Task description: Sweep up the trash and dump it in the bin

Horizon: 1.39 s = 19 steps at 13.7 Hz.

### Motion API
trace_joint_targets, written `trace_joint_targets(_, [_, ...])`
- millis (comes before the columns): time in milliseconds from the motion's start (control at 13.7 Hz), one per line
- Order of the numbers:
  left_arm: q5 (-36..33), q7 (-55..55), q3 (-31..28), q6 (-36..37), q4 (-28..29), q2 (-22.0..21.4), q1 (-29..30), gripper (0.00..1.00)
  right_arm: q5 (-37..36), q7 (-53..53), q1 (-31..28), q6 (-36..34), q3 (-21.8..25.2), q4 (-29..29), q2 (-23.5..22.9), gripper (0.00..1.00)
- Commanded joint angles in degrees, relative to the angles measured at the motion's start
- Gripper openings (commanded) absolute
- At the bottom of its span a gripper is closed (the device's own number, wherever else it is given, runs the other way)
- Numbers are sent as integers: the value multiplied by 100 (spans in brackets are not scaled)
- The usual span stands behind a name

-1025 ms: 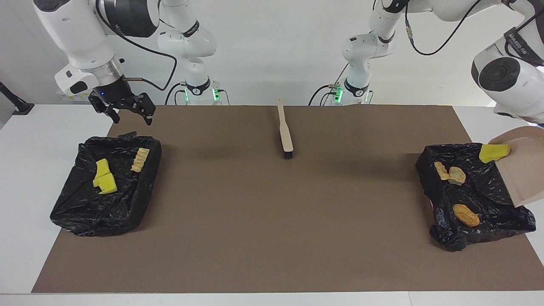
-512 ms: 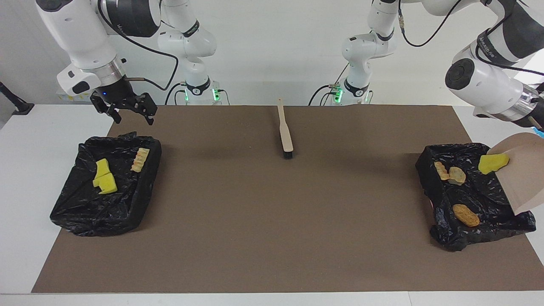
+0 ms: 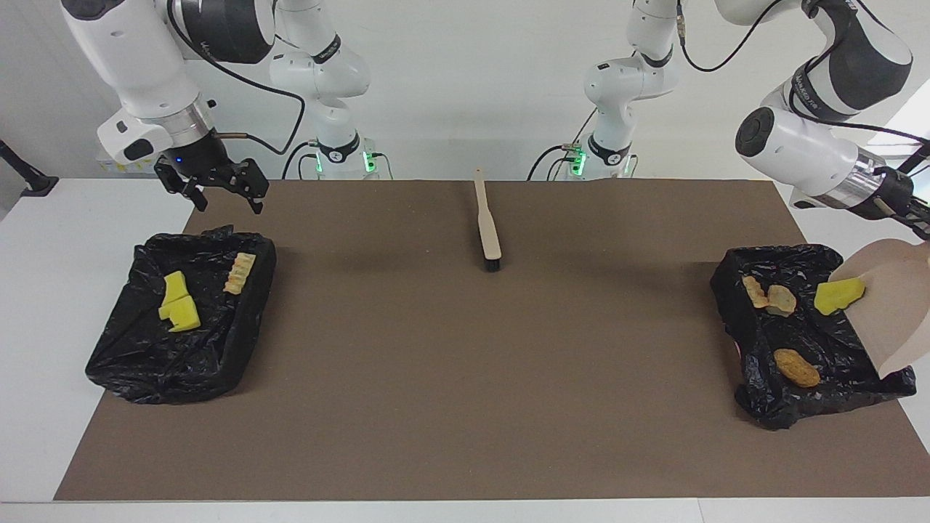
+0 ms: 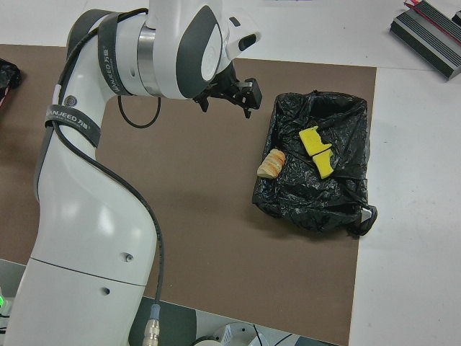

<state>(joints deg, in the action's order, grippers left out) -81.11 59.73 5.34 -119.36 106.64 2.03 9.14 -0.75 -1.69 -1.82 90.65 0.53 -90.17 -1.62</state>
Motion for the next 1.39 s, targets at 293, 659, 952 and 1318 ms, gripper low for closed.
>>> trace_joint_targets(293, [-291,-172,2,299,339,-291,-61,0,84,-51,-20,40,-18,-124,100,100])
trace_joint_targets(659, [-300,-445,-7,300,498,-326,-149,0,84,-51,-20,40,-18,-124,92,100])
trace_joint_targets(952, [-362,-410,-7,299,305,-229,-149,0,84,-51,-29,40,-18,-133,100,100])
trace_joint_targets(1318, [129,378,11,300,-160,-194,-219,0,84,-51,-29,40,-18,-132,100,100])
